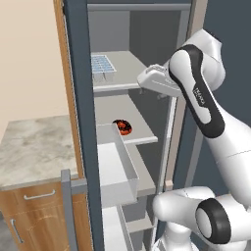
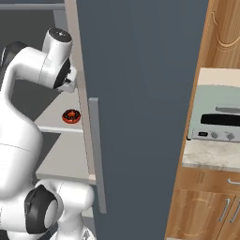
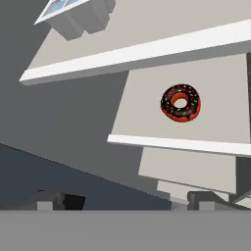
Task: Open the freezer door, pick up the ice cube tray from the freezer, and place it on the dining counter.
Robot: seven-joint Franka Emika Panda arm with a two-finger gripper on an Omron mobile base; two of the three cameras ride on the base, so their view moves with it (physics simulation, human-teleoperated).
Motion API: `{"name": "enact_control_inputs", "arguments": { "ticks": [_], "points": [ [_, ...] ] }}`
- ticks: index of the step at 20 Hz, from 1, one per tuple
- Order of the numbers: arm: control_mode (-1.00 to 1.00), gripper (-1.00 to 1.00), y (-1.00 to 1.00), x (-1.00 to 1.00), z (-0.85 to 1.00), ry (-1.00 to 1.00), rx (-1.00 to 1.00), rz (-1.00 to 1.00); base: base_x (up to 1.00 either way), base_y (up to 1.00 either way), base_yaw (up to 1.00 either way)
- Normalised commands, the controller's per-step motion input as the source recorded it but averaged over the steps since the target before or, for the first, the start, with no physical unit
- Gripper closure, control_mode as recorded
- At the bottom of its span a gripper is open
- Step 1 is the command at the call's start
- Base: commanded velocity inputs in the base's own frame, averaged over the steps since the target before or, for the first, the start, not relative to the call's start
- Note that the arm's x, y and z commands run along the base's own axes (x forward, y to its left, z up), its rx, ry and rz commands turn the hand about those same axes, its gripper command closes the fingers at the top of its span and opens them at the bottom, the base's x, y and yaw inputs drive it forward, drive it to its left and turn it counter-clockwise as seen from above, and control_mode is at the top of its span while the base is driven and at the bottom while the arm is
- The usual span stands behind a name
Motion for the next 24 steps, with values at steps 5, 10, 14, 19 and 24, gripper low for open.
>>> {"name": "enact_control_inputs", "arguments": {
  "ticks": [5, 10, 14, 19, 24],
  "points": [
    [1.00, -1.00, 0.00, 0.00, 0.00, 0.00, 0.00, 0.00, 0.05, 0.08, -0.05],
    [-1.00, -1.00, 0.41, 0.08, 0.12, 0.00, 0.00, -0.05, 0.00, 0.03, 0.00],
    [-1.00, -1.00, 0.75, 0.69, 0.23, 0.00, 0.00, -0.17, 0.00, 0.00, 0.00],
    [-1.00, -1.00, 0.35, 1.00, 0.04, 0.00, 0.00, -0.30, 0.00, 0.00, 0.00],
    [-1.00, -1.00, -0.05, 0.91, 0.07, 0.00, 0.07, -0.18, 0.00, 0.00, 0.00]
  ]
}}
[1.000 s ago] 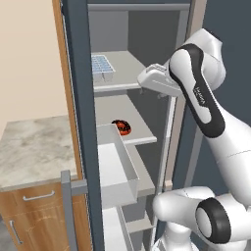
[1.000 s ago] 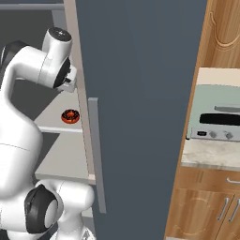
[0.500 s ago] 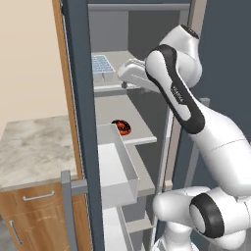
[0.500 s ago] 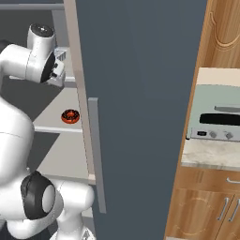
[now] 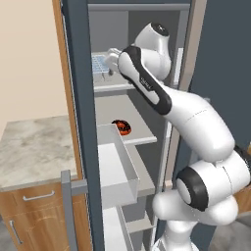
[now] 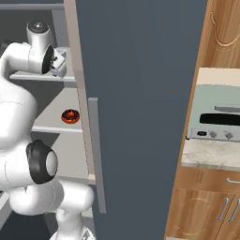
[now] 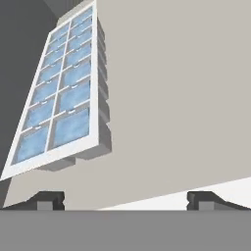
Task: Open the freezer door, pick up the ice cube tray from the freezer, and place it on the dining counter.
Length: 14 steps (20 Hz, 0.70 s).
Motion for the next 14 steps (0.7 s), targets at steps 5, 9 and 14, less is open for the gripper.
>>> {"name": "enact_control_inputs", "arguments": {
  "ticks": [5, 9, 14],
  "points": [
    [-1.00, -1.00, 0.00, 0.71, 0.08, 0.03, 0.06, -0.11, 0.00, 0.00, 0.00],
    [-1.00, -1.00, 0.06, 0.68, 0.00, 0.01, 0.01, -0.08, 0.00, 0.00, 0.00],
    [-1.00, -1.00, 0.19, 0.49, -0.12, 0.00, 0.00, -0.03, 0.00, 0.00, 0.00]
  ]
}}
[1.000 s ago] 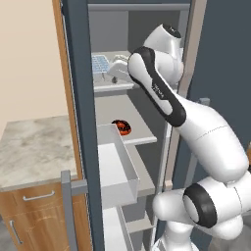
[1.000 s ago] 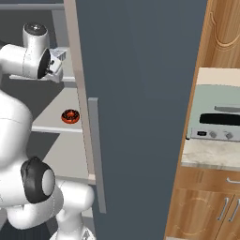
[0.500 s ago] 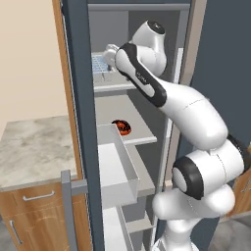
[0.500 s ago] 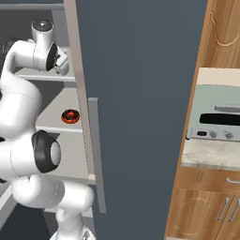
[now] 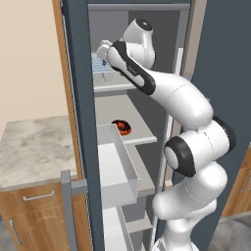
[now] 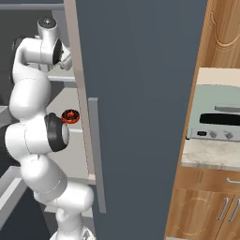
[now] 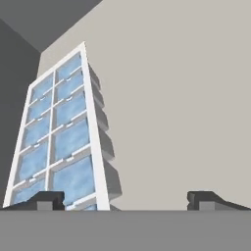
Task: Open the freezer door, pick up the ice cube tray from the freezer, and place it on the dining counter.
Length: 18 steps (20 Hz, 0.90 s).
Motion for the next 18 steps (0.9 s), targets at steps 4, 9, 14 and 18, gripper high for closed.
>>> {"name": "enact_control_inputs", "arguments": {
  "ticks": [4, 9, 14, 18],
  "points": [
    [-1.00, -1.00, 0.22, 0.26, -0.23, 0.00, 0.00, 0.00, 0.00, 0.00, 0.00],
    [-1.00, -1.00, 0.36, 0.36, -0.39, 0.02, 0.00, 0.00, 0.00, 0.00, 0.00],
    [-1.00, -1.00, 0.26, 0.31, -0.49, 0.02, 0.00, 0.00, 0.00, 0.00, 0.00],
    [-1.00, 1.00, 0.20, 0.00, -0.58, 0.00, 0.03, 0.00, 0.00, 0.00, 0.00]
  ]
}}
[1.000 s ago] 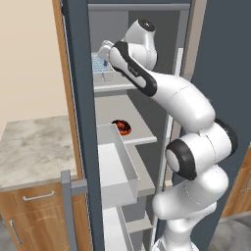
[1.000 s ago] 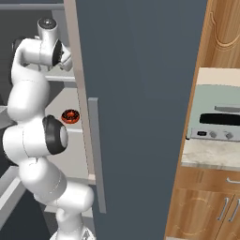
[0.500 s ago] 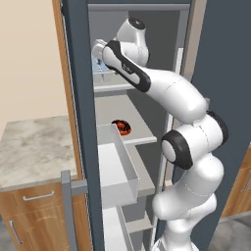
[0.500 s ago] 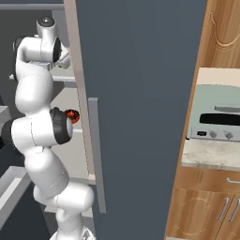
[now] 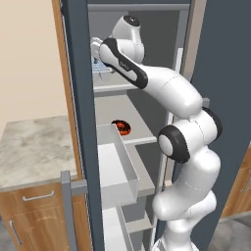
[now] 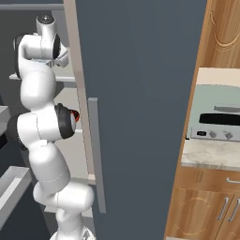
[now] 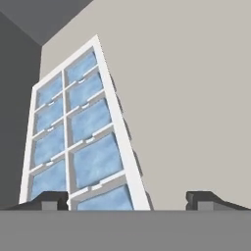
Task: Open the freezer door, pick up the ice cube tray from the freezer, and place it on the dining counter.
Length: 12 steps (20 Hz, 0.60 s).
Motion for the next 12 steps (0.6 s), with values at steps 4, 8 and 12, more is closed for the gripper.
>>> {"name": "enact_control_inputs", "arguments": {
  "ticks": [4, 8, 12],
  "points": [
    [-1.00, 1.00, 0.17, -0.02, -0.39, 0.00, 0.06, 0.00, 0.00, 0.00, 0.00],
    [-1.00, 1.00, 0.12, 0.00, -0.26, 0.00, 0.04, 0.00, 0.00, 0.00, 0.00],
    [-1.00, 1.00, 0.10, -0.09, -0.03, 0.00, 0.00, 0.00, 0.00, 0.00, 0.00]
  ]
}}
